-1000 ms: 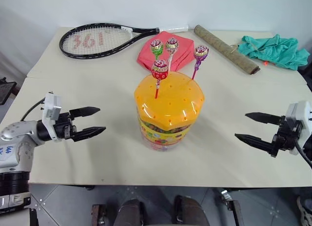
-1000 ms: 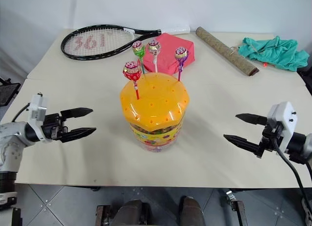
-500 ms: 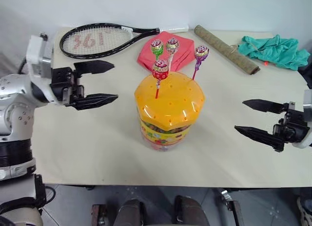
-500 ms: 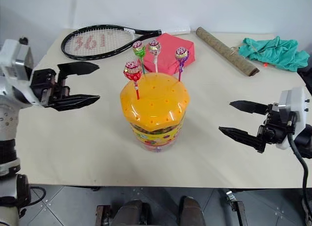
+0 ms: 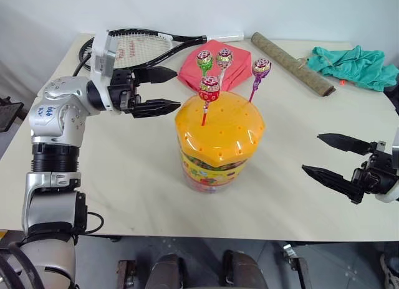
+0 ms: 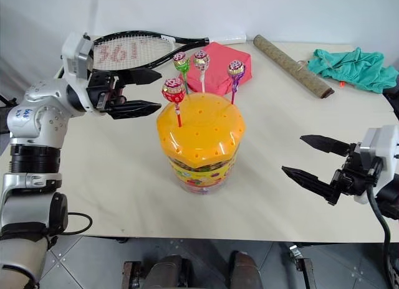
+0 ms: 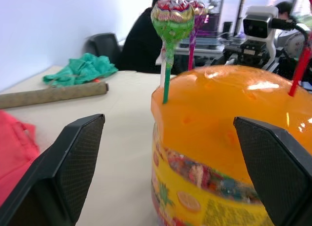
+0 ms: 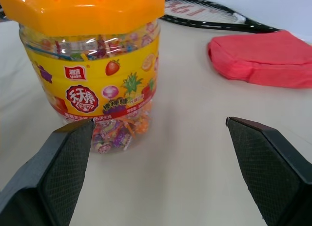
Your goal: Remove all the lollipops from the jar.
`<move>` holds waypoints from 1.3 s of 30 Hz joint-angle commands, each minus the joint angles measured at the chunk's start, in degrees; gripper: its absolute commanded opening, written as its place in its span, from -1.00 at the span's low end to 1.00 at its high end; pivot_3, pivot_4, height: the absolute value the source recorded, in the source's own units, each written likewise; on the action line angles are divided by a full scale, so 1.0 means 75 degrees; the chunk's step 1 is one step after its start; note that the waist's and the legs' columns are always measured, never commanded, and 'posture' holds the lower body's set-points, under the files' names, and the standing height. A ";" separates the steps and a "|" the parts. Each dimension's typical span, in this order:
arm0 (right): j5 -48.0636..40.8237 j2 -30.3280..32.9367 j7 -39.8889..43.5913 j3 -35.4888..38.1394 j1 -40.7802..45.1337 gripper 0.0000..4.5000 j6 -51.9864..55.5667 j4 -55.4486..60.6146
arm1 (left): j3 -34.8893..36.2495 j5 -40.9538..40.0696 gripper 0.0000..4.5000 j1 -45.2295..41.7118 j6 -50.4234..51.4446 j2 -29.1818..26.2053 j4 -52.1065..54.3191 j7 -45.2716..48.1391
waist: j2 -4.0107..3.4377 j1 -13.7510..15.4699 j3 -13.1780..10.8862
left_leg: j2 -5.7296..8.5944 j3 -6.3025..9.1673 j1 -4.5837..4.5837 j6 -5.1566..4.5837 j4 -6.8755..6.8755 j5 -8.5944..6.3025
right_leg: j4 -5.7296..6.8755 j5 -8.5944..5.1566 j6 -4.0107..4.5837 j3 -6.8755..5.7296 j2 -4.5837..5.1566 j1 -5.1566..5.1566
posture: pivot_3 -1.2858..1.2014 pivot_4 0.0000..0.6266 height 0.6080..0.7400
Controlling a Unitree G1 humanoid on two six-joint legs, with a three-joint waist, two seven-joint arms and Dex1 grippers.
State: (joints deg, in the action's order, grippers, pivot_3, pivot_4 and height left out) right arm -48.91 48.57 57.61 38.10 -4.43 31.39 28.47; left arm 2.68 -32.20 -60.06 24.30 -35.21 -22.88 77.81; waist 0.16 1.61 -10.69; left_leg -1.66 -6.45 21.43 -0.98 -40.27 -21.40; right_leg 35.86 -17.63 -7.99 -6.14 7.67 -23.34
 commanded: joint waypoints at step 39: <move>-0.1435 0.0302 -0.1169 0.1378 -0.0635 1.00 -0.0022 0.1031 | 0.0561 0.1062 -0.99 -0.2885 -0.1459 0.0951 -0.2606 -0.0427 | 0.0012 -0.0016 -0.0002 | 0.0001 0.0011 0.0010 -0.0005 -0.0018 -0.0003 | 0.0002 0.0001 -0.0001 -0.0001 0.0001 0.0000 | 0.03 -0.52 1.00</move>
State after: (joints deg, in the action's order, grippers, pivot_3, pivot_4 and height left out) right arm -58.47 50.05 49.02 46.38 -9.68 31.41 36.11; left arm 5.54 -25.00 -79.64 14.10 -26.79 -43.46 77.26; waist 0.25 1.49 -10.71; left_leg -1.65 -6.37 21.51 -1.02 -40.41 -21.42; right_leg 35.88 -17.62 -8.00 -6.15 7.68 -23.34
